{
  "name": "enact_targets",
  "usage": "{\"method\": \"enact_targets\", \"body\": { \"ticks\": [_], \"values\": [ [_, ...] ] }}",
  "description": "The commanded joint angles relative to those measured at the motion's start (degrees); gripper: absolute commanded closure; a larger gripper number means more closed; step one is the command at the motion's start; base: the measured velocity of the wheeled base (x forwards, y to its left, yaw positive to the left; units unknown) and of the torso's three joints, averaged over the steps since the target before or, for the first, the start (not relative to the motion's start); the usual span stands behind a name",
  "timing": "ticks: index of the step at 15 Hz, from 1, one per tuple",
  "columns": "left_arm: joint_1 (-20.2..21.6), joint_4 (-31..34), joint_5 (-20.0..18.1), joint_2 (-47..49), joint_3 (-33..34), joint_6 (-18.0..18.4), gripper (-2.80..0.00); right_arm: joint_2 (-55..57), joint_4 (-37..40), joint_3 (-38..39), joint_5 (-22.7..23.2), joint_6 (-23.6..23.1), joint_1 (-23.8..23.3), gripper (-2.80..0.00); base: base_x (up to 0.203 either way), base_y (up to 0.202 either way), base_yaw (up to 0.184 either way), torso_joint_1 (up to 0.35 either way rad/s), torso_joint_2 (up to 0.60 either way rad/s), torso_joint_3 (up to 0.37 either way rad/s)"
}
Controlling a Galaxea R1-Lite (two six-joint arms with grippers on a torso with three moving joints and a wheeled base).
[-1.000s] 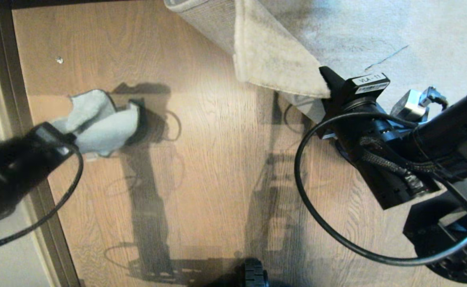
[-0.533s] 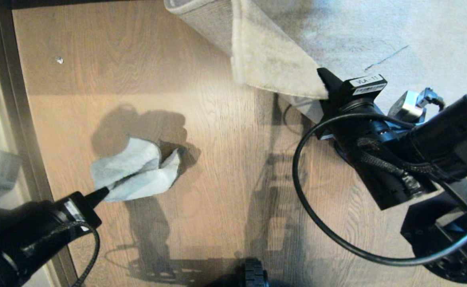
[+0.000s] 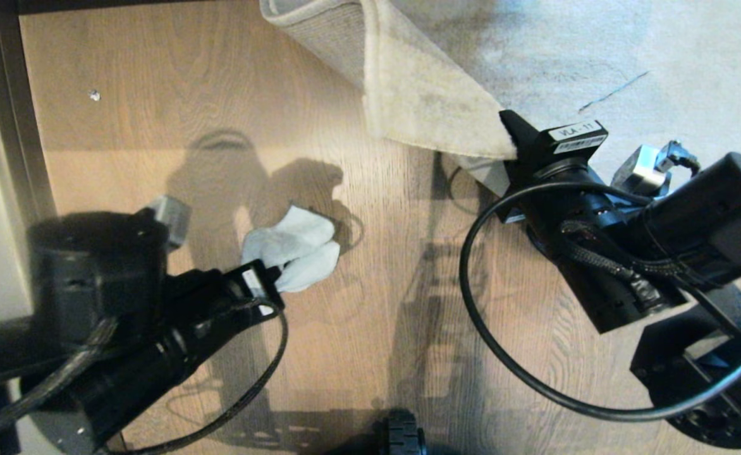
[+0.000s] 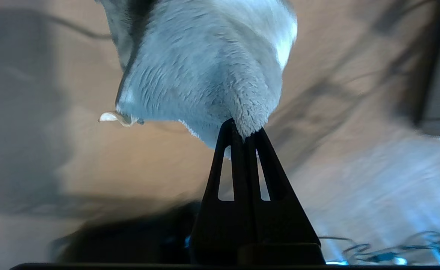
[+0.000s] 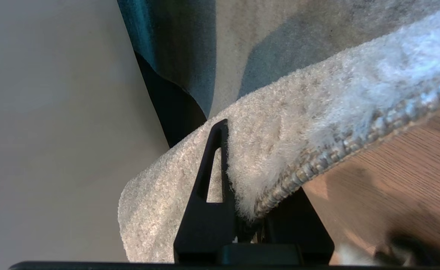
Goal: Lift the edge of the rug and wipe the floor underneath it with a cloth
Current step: Wipe the floor under the carpet with a rag
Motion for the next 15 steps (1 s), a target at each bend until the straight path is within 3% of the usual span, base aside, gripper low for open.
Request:
{"method": "enact_targets", "body": {
  "ticks": [1, 7, 15],
  "values": [
    [-1.6, -0.2, 0.2, 9.9, -8.2, -0.4, 0.0, 0.1, -2.7, 0.1, -0.2, 0.3, 0.0, 0.0, 0.0, 0.0, 0.0, 0.0, 0.0, 0.0],
    [-0.3, -0.3, 1.6, 21.3, -28.4, -2.7, 0.0, 0.0, -2.7, 0.3, -0.3, 0.0, -0.1, 0.0, 0.0, 0.0, 0.0, 0.0, 0.0, 0.0],
    [15.8, -0.3, 2.7, 20.7, -36.6, -2.6, 0.0, 0.2, -2.7, 0.3, -0.2, 0.1, 0.0, 0.0, 0.0, 0.0, 0.0, 0.0, 0.0, 0.0]
  ]
}}
